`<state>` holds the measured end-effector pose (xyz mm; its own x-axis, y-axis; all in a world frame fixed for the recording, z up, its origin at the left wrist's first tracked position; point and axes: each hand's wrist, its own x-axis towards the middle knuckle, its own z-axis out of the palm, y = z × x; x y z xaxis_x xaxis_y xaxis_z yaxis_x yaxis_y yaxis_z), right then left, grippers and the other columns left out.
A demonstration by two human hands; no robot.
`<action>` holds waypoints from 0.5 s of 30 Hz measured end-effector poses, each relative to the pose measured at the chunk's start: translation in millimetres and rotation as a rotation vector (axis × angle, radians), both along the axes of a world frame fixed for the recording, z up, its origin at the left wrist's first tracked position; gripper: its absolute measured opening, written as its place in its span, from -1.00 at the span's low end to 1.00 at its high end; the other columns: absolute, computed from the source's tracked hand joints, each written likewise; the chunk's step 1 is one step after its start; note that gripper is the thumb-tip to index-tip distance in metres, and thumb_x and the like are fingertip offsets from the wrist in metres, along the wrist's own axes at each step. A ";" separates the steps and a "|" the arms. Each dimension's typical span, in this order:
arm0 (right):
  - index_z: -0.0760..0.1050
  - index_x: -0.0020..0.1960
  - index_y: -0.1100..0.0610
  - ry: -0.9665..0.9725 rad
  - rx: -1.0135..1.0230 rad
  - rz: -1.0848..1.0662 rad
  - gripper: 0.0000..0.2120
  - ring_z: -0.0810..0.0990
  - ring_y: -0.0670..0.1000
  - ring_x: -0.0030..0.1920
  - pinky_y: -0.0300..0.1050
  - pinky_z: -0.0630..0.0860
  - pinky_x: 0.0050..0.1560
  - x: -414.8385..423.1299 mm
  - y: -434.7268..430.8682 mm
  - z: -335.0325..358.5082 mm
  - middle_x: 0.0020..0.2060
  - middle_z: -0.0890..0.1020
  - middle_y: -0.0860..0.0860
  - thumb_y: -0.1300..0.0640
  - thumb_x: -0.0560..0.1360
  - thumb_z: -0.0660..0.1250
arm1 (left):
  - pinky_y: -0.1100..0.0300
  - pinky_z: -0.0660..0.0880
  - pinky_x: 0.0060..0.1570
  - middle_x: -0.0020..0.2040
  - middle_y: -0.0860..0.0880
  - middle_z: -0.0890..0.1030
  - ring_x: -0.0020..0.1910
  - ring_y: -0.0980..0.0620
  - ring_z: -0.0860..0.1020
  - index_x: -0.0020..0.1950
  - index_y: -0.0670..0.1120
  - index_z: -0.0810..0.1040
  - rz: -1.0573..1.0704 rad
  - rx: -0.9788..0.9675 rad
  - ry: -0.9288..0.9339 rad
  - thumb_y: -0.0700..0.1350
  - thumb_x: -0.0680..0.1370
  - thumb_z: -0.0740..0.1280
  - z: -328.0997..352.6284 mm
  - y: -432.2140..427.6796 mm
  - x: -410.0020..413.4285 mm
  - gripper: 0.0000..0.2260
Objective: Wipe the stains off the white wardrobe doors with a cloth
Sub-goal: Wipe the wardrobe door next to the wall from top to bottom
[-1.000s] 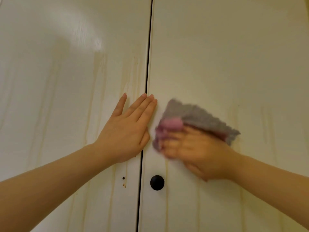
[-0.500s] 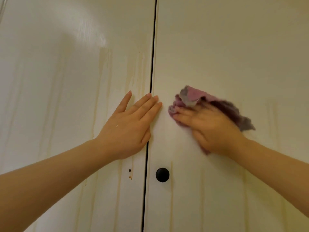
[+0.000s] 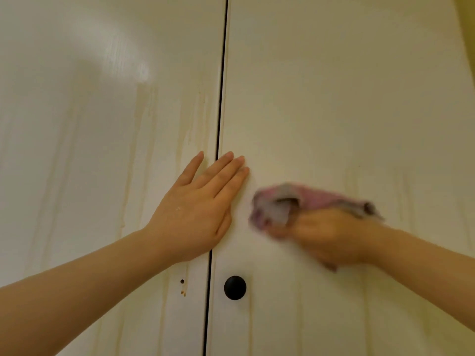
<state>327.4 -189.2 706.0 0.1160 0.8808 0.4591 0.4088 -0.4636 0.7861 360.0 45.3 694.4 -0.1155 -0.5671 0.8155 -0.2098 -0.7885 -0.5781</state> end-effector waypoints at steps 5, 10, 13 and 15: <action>0.50 0.19 0.31 -0.131 0.314 -0.020 -0.63 0.36 0.13 0.30 -0.11 0.13 0.38 -1.1 -26.3 17.3 0.19 0.53 0.25 0.26 0.49 0.05 | -0.15 0.13 0.35 0.39 -0.22 0.41 0.39 -0.18 0.36 0.40 -0.27 0.38 -0.041 -0.031 -0.021 -0.12 0.54 0.03 5.7 -20.0 1.6 -0.53; 0.38 0.28 0.16 -0.046 0.035 -0.096 -0.62 0.46 0.03 0.14 -0.26 0.29 0.26 -10.4 -48.8 0.5 0.10 0.60 0.14 0.16 0.62 -0.11 | -0.18 0.13 0.35 0.38 -0.22 0.41 0.39 -0.19 0.36 0.39 -0.27 0.39 -0.090 -0.021 -0.040 -0.11 0.54 0.04 8.9 -38.3 3.3 -0.53; 0.48 0.25 0.22 -0.051 0.582 -0.023 -0.57 0.33 0.03 0.30 -0.32 0.07 0.38 -9.1 -57.7 31.3 0.22 0.52 0.15 0.23 0.48 0.00 | -0.21 0.13 0.35 0.39 -0.21 0.41 0.39 -0.19 0.36 0.39 -0.26 0.39 -0.110 -0.030 -0.043 -0.11 0.54 0.04 11.1 -48.0 3.3 -0.53; 0.49 0.24 0.26 -0.092 0.591 -0.027 -0.57 0.28 0.03 0.35 -0.23 0.03 0.41 -6.1 -48.6 16.3 0.25 0.50 0.16 0.23 0.46 0.03 | -0.21 0.13 0.34 0.38 -0.20 0.43 0.38 -0.19 0.37 0.38 -0.26 0.40 -0.126 -0.037 -0.044 -0.11 0.54 0.04 12.5 -53.3 2.4 -0.53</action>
